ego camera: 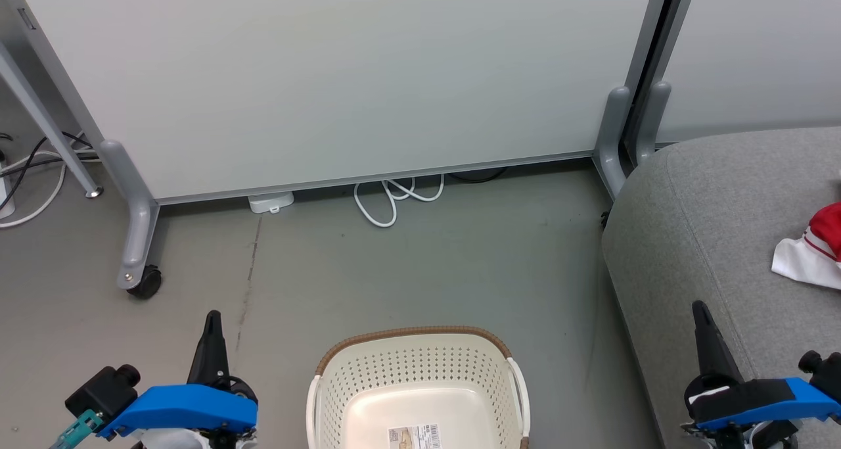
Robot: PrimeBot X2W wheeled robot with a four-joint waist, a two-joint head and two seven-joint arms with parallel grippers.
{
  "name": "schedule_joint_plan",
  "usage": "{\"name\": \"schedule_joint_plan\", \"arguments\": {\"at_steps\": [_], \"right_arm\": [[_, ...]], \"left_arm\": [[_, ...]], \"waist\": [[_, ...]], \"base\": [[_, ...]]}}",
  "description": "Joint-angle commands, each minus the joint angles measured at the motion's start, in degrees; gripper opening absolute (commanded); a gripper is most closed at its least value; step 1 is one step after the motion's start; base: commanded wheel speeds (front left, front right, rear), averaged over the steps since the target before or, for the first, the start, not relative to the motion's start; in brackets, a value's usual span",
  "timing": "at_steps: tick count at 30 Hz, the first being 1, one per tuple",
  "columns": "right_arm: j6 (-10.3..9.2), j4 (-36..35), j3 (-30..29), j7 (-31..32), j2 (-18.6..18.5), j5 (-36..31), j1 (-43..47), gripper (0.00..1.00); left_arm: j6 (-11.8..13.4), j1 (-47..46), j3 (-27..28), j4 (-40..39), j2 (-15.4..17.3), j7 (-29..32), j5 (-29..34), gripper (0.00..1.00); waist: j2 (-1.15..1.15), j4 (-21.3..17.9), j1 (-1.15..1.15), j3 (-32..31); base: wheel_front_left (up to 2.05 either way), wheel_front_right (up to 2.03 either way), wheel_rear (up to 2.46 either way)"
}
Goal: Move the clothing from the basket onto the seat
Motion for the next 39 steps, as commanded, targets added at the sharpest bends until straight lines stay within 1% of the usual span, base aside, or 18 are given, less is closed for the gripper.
{"name": "schedule_joint_plan", "arguments": {"at_steps": [1,19,39], "right_arm": [[0.01,-0.95,-0.27,0.52,0.01,1.91,-1.65,0.00],[0.02,-1.48,-1.11,3.76,0.50,13.35,-2.02,0.00],[0.02,-1.98,-1.86,6.78,1.00,24.02,-2.51,0.00]], "left_arm": [[-0.37,-1.59,0.57,-1.04,0.01,0.44,-1.76,0.00],[-1.25,-2.14,2.52,-1.82,0.01,3.61,-14.03,0.00],[-2.11,-2.51,4.33,-2.55,0.00,6.61,-25.39,0.00]], "waist": [[0.00,-0.02,0.00,0.00],[0.00,-0.29,0.00,0.08],[0.00,-0.60,0.00,0.16]], "base": [[0.00,0.00,0.00],[0.00,0.00,0.00],[0.00,0.00,0.00]]}}
